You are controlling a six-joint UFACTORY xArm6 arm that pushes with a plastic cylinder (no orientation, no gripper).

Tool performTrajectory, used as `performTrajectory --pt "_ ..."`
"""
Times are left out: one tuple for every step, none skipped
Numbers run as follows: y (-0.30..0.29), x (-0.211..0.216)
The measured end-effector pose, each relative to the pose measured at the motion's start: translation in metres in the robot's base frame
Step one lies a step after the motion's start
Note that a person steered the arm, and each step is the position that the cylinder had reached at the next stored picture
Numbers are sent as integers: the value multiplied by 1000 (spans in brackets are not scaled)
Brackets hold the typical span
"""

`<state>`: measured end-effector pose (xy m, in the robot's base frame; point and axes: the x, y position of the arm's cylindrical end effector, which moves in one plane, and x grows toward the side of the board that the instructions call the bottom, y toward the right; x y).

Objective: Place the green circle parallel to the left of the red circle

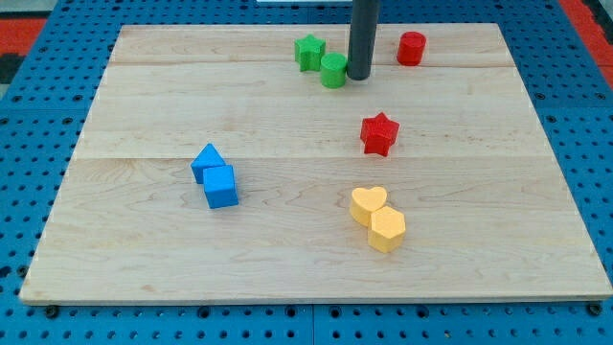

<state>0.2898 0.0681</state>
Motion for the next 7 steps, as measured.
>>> performTrajectory --pt "4 51" --pt "-56 20" --pt "-6 7" --pt "-6 5" --pt "-33 -11" --pt "-45 -8" --pt "-56 -38"
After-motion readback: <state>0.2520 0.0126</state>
